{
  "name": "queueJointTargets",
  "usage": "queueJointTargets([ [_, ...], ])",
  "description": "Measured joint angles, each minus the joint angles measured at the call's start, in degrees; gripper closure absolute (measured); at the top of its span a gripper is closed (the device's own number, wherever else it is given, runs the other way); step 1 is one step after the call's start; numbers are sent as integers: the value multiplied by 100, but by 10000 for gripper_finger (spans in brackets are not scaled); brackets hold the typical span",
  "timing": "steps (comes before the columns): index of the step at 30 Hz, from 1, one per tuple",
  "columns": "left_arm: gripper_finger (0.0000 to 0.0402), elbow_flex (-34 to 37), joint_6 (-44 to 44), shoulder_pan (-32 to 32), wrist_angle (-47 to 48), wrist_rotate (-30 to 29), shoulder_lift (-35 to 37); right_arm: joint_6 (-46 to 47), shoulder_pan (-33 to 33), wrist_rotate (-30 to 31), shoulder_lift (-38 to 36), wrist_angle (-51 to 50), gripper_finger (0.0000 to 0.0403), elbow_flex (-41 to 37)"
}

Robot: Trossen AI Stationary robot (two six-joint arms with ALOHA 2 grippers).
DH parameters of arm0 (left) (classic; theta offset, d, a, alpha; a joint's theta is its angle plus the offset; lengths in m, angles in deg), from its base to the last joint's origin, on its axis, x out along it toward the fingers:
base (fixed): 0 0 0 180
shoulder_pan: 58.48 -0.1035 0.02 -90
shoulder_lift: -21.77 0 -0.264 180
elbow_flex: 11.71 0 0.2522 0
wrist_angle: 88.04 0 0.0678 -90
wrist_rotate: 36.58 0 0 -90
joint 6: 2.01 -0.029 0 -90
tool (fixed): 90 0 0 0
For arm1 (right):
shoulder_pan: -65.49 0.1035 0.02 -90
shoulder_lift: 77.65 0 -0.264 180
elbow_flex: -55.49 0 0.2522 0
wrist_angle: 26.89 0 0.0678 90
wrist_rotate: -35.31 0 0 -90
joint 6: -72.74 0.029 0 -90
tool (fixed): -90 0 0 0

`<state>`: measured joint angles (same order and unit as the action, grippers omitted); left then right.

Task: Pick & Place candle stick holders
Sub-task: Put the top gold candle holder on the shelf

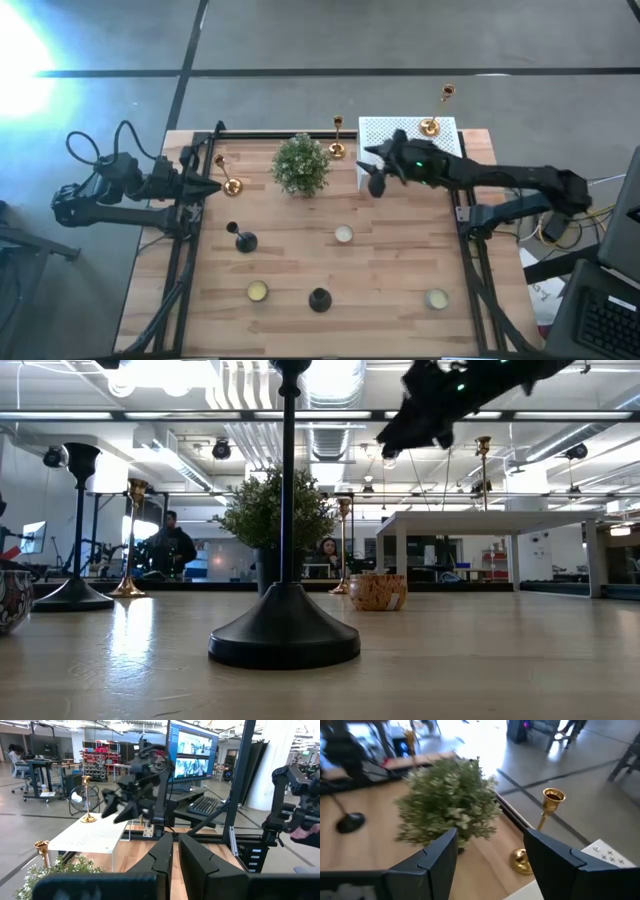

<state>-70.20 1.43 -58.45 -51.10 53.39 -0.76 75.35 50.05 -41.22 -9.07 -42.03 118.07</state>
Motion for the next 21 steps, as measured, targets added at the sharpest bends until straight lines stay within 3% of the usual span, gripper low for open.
queueJointTargets([
  [12,367,0,-2,0,0,2,0,-287,-966,-30,1589,-1133,184,1608],
  [21,367,-2,-2,0,0,2,-2,-318,-1285,-56,2358,-899,184,1707],
])
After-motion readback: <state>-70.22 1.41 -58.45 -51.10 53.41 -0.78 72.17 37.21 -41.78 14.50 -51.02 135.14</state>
